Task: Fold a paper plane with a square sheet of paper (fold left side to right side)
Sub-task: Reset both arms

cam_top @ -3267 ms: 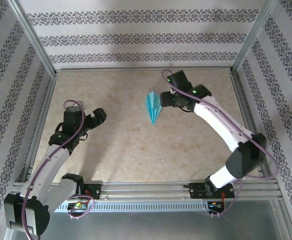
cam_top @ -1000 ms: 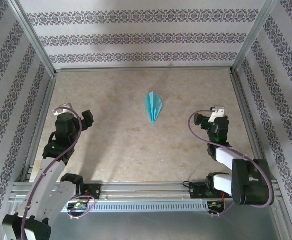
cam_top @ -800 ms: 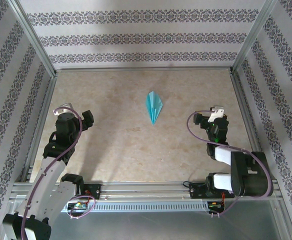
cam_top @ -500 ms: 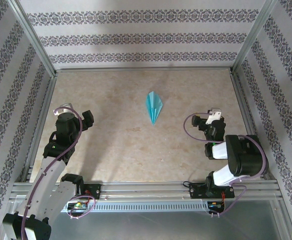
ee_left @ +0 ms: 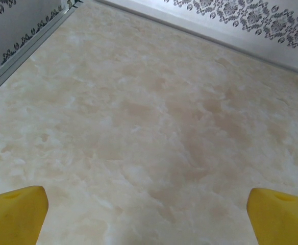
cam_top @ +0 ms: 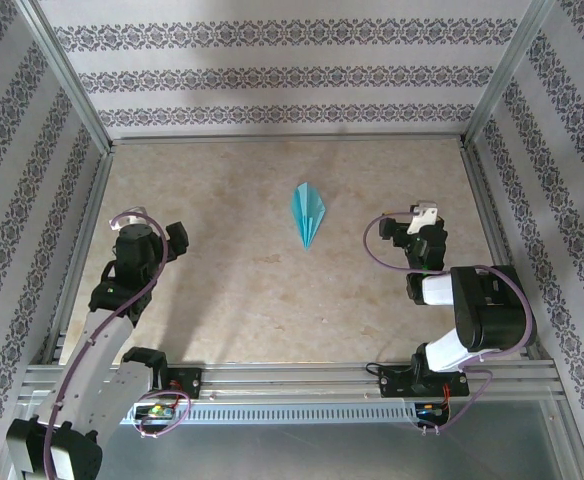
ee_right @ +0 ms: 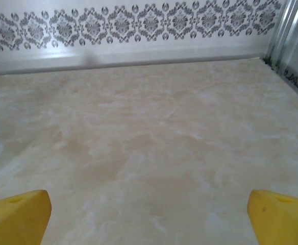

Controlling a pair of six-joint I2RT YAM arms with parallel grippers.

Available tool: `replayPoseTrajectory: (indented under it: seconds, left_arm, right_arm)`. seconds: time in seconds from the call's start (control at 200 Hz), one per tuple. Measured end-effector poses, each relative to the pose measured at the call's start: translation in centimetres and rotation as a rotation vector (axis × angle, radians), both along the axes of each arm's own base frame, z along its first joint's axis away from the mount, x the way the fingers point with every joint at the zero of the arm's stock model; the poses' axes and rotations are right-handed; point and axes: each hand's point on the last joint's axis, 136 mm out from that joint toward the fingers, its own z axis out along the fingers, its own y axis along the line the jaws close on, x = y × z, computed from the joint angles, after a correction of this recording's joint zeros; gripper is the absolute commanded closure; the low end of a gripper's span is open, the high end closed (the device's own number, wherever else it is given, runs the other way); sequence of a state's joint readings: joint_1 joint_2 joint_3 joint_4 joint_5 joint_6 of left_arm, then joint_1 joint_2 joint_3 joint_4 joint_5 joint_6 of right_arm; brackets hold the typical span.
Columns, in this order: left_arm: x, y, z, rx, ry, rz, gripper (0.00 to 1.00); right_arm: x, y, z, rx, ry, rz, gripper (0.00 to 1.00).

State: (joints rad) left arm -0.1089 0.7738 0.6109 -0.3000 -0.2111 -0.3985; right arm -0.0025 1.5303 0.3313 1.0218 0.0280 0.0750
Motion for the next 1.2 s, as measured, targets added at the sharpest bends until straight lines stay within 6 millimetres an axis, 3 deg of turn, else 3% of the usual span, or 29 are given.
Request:
replayPoseTrajectory:
  seconds: [0.235,0.7,0.869,1.044,1.204]
  left_arm:
    - [0.2,0.5,-1.3,0.052,0.044,0.004,0.00]
    - [2.8,1.7,-2.8,0.200,0.000,-0.015,0.00]
    - [3.8,1.6,-4.2,0.219,0.002,-0.024,0.00]
    - [4.4,1.7,-6.9,0.232,0.045,-0.029,0.00]
    - [5.3,1.8,-7.9,0.238,0.039,-0.027,0.00]
  right_arm:
    - [-0.3,-0.1,-1.0,-0.006,0.043,-0.007,0.02]
    - [-0.3,-0.1,-1.1,-0.007,0.049,-0.008,0.02]
    - [-0.4,-0.1,-1.2,-0.016,0.051,-0.015,0.02]
    - [-0.4,-0.1,-1.3,-0.031,0.055,-0.016,0.02]
    - [-0.4,-0.1,-1.3,-0.032,0.055,-0.016,0.02]
